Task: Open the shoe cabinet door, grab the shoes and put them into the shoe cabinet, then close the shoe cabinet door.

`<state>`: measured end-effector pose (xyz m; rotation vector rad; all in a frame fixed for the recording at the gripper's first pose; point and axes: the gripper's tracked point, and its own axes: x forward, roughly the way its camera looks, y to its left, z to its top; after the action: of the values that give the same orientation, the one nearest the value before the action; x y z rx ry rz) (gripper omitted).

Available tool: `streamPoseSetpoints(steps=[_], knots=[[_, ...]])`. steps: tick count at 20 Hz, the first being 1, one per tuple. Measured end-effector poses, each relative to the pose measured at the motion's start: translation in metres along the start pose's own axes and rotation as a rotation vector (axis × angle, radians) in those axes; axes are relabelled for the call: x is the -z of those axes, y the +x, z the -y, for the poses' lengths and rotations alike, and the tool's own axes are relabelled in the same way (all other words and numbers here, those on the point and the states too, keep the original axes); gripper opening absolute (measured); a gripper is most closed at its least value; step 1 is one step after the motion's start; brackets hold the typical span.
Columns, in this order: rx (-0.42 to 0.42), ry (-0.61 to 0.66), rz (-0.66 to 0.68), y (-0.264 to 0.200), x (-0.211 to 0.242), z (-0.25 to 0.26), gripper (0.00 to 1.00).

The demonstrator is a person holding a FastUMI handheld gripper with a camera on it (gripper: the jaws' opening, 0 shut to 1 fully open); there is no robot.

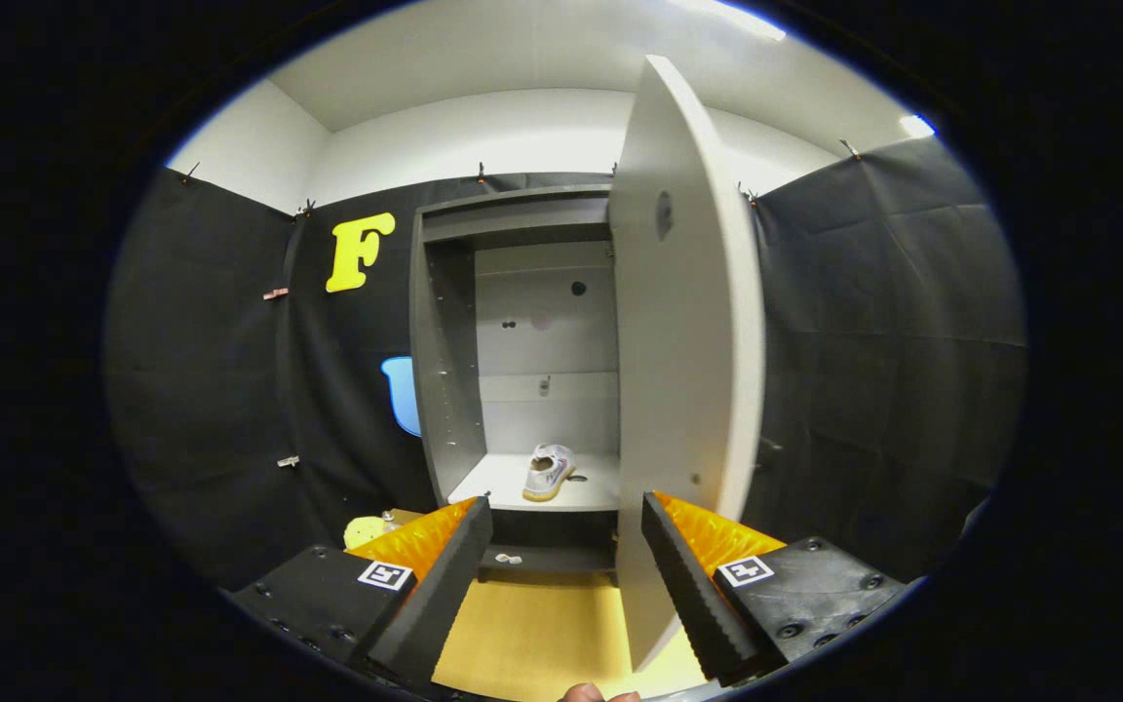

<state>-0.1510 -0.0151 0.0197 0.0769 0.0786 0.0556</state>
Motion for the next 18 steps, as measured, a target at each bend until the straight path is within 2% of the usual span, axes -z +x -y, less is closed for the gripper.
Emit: streamPoseSetpoints(steps=[3,6,10,15,18], knots=[[0.071,0.003,0.016,-0.012,-0.007,0.036,0.98],[0.184,-0.011,0.021,-0.021,-0.007,0.085,0.98],[0.294,-0.018,0.013,-0.018,-0.007,0.139,0.98],[0.316,-0.011,-0.02,0.003,0.004,0.167,0.96],[0.293,-0.019,-0.038,0.016,0.013,0.169,0.96]])
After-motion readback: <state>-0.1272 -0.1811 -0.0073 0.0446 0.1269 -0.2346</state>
